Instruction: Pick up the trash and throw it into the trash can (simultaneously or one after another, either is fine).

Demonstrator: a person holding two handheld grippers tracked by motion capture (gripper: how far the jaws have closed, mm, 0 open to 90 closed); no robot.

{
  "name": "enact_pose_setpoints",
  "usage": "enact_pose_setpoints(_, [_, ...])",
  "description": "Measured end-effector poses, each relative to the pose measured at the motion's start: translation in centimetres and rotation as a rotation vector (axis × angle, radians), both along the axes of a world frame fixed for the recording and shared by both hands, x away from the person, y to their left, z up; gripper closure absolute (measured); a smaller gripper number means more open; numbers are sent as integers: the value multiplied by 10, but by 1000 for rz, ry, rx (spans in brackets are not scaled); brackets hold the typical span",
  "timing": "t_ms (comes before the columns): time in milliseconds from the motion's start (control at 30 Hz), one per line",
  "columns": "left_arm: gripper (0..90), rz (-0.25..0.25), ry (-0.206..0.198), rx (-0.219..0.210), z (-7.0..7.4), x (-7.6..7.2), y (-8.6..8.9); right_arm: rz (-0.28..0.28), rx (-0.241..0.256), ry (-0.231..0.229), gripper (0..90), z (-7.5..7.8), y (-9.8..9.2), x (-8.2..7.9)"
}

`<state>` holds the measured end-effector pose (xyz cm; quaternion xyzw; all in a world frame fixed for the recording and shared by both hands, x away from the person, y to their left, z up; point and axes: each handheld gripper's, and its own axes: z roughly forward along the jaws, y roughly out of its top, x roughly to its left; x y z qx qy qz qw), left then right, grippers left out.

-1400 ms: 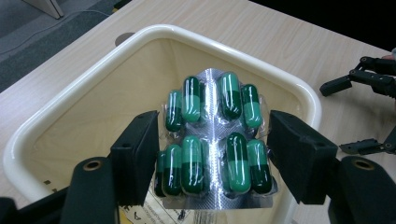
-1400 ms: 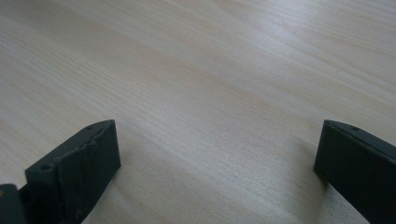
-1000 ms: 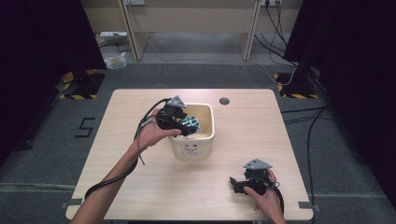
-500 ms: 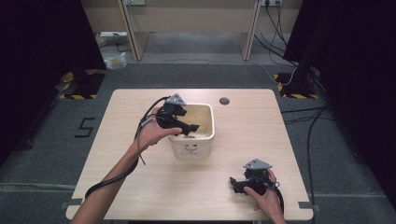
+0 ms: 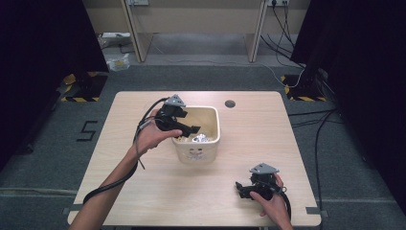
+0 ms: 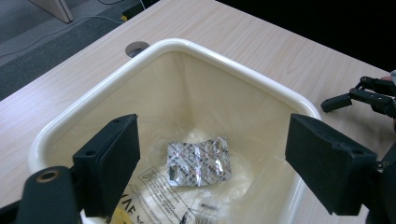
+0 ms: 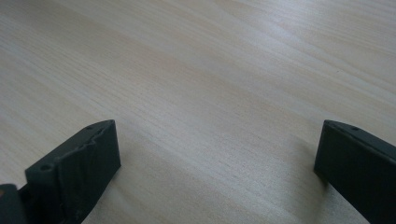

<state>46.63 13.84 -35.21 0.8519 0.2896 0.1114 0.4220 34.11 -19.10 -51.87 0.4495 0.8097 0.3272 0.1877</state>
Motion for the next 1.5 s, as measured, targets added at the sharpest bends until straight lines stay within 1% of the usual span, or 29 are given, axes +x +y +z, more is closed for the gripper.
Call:
enact_pose_setpoints(67, [176, 12, -6, -6, 2, 0, 7, 0, 0, 0, 4, 0, 0, 0])
enact_pose_setpoints(167, [179, 28, -2, -14, 4, 2, 17, 0, 0, 0, 4, 0, 0, 0])
enact_pose_setpoints(200, [180, 28, -2, -14, 4, 2, 17, 0, 0, 0, 4, 0, 0, 0])
enact_pose_setpoints(233, [179, 45, -1, -20, 6, 3, 26, 0, 0, 0, 4, 0, 0, 0])
enact_pose_setpoints(267, [180, 45, -1, -20, 6, 3, 26, 0, 0, 0, 4, 0, 0, 0])
enact_pose_setpoints(333, [181, 58, -1, -47, 9, 3, 39, 0, 0, 0, 4, 0, 0, 0])
enact_pose_setpoints(400, [182, 75, -6, -53, 10, 3, 49, 0, 0, 0, 4, 0, 0, 0])
enact_pose_setpoints(433, [182, 75, -6, -53, 10, 3, 49, 0, 0, 0, 4, 0, 0, 0])
enact_pose_setpoints(467, [183, 84, -6, -56, 11, 3, 54, 0, 0, 0, 4, 0, 0, 0])
enact_pose_setpoints(500, [183, 97, -10, -57, 12, 3, 62, 0, 0, 0, 4, 0, 0, 0])
enact_pose_setpoints(533, [184, 97, -10, -57, 12, 3, 62, 0, 0, 0, 4, 0, 0, 0])
enact_pose_setpoints(567, [185, 110, -15, -52, 12, 3, 69, -1, 0, 0, 4, 0, 0, 0])
enact_pose_setpoints(600, [186, 110, -15, -52, 12, 3, 69, 0, 0, 0, 4, 0, 0, 0])
enact_pose_setpoints(633, [187, 129, -18, -45, 12, 4, 76, 0, 0, 0, 4, 0, 0, 0])
enact_pose_setpoints(667, [188, 136, -18, -43, 11, 5, 79, 0, 0, 0, 4, 0, 0, 0])
enact_pose_setpoints(733, [192, 144, -15, -44, 10, 6, 82, 0, 0, 0, 4, 0, 0, 0])
enact_pose_setpoints(767, [193, 153, -9, -41, 7, 7, 87, 0, 0, 0, 4, 0, 0, 0])
enact_pose_setpoints(933, [201, 166, -3, -44, 2, 9, 94, 0, 0, 0, 4, 0, 0, 0])
enact_pose_setpoints(1033, [210, 192, 2, -47, -4, 13, 100, 0, 0, 0, 4, 0, 0, 0])
enact_pose_setpoints(1133, [220, 211, -4, -27, -11, 17, 103, 0, 0, 0, 4, 0, 0, 0])
enact_pose_setpoints(1167, [225, 211, -4, -27, -11, 17, 103, 0, 0, 0, 4, 0, 0, 0])
enact_pose_setpoints(1233, [233, 230, -3, -20, -18, 21, 106, 0, 0, 0, 4, 0, 0, 0])
enact_pose_setpoints(1267, [236, 230, -3, -20, -18, 21, 106, 0, 0, 0, 4, 0, 0, 0])
enact_pose_setpoints(1333, [243, 247, -7, -10, -24, 25, 107, 0, 0, 0, 4, 0, 0, 0])
enact_pose_setpoints(1400, [250, 250, -4, -10, -26, 26, 108, 0, 0, 0, 4, 0, 0, 0])
enact_pose_setpoints(1433, [255, 262, -5, -3, -30, 29, 108, 0, 0, 0, 4, 0, 0, 0])
enact_pose_setpoints(1467, [259, 262, -5, -3, -30, 29, 108, 0, 0, 0, 4, 0, 0, 0])
enact_pose_setpoints(1500, [264, 267, -6, 6, -34, 32, 109, 0, 0, 0, 4, 0, 0, 0])
